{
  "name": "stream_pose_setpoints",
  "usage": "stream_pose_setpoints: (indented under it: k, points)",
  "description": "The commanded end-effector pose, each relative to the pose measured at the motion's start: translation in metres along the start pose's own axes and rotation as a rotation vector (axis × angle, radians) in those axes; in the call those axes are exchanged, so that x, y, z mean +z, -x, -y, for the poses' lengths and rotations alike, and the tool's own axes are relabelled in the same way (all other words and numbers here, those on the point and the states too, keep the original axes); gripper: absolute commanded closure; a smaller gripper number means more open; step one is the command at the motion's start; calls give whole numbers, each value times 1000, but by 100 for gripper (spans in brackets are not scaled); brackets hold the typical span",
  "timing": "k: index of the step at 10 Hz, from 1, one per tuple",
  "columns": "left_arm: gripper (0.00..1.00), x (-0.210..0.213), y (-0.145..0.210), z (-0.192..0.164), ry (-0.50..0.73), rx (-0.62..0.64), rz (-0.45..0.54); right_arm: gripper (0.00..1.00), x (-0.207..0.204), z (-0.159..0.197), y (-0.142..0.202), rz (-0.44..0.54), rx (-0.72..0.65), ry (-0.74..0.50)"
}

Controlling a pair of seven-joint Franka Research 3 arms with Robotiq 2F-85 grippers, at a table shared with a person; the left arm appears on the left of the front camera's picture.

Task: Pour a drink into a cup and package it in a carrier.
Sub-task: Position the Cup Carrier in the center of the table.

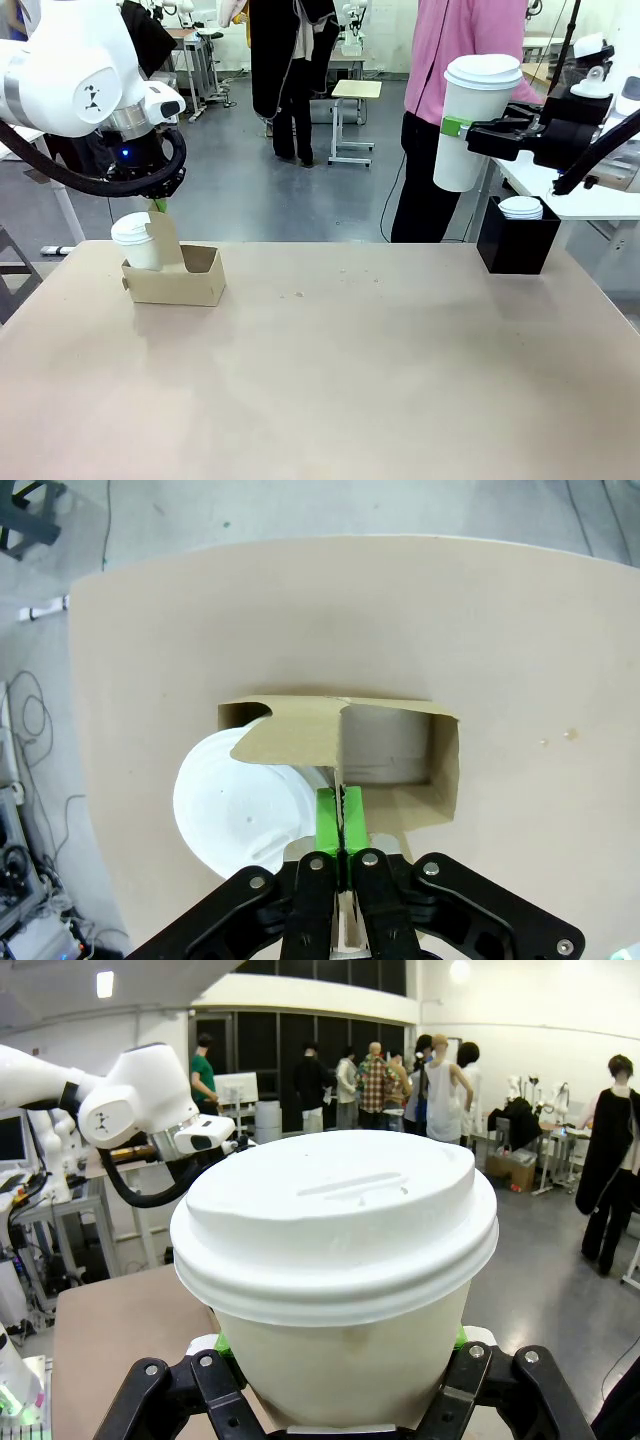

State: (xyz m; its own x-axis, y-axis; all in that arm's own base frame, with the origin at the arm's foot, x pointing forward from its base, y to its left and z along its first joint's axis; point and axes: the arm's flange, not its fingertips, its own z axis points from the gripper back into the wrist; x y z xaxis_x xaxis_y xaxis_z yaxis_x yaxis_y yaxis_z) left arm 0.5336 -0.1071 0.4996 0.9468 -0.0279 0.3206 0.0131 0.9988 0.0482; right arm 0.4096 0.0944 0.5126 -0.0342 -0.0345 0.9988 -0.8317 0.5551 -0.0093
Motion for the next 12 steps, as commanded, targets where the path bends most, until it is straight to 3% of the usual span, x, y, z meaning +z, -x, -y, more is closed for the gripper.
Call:
stream_pose_setpoints:
  k: [1,4,7,8,9,10,12]
  points:
    - [98,0,0,0,0,0,0,20,-3,0,-3,11,-6,-3]
    - [98,45,6,2,46,128,-1,20,-3,0,-3,11,-6,-3]
    - [98,99,25,30,26,206,-36,20,-3,0,-3,11,-6,-3]
    - [98,119,37,47,39,227,-29,20,-3,0,-3,11,-6,-3]
    - [98,148,72,95,60,246,-20,20,-3,0,-3,11,-6,-3]
    - [98,148,72,95,60,246,-20,20,-3,0,-3,11,-6,-3]
    - [98,151,98,144,85,238,9,20,-3,0,-3,11,-6,-3]
